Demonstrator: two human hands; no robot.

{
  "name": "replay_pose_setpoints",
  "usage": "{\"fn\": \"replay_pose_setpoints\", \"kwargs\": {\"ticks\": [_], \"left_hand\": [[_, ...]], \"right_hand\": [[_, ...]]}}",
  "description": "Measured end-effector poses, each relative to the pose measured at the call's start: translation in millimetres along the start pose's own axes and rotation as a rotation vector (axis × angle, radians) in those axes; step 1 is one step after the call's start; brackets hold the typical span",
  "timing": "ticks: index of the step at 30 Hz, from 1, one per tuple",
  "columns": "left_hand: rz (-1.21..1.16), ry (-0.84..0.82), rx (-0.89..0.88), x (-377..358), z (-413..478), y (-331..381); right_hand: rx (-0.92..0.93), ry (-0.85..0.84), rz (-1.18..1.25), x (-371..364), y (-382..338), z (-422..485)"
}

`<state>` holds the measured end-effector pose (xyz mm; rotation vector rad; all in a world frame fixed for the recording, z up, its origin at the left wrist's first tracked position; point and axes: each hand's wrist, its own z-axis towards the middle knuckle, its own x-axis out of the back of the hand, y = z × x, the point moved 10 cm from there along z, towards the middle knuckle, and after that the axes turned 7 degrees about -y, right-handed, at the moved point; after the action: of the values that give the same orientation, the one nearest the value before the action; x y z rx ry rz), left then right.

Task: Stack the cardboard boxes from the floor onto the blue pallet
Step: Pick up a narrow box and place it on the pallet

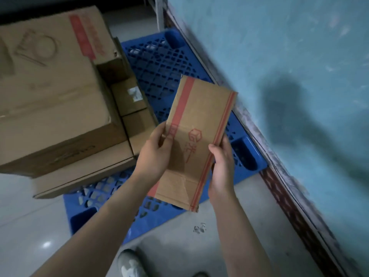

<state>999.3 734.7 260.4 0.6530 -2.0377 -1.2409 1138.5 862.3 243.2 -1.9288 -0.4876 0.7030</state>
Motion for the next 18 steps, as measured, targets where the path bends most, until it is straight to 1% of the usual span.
{"fn": "replay_pose_setpoints", "kwargs": {"ticks": [5,8,11,15,18], "left_hand": [[-0.092,0.052,0.024,59.3,17.2,-8.8],[-0.14,0.083,0.053,89.1,34.7,-11.4],[-0.226,0.115,0.083,113.4,57.7,-16.3],[-0.214,0.153,0.097,137.1,96.7,-22.4],[-0.199,0.178,0.141,148.8,124.5,-35.2]], "right_hand": [[-0.037,-0.067,-0.065,-69.0,2.3,31.0],[-0.045,-0.074,-0.174,-100.2,-4.4,56.4],[-0.04,-0.079,-0.228,-128.7,-11.6,87.7],[-0.083,-0.127,-0.294,-161.5,-7.0,143.0],[-0.11,-0.184,-0.37,-185.1,3.6,187.1]]}}
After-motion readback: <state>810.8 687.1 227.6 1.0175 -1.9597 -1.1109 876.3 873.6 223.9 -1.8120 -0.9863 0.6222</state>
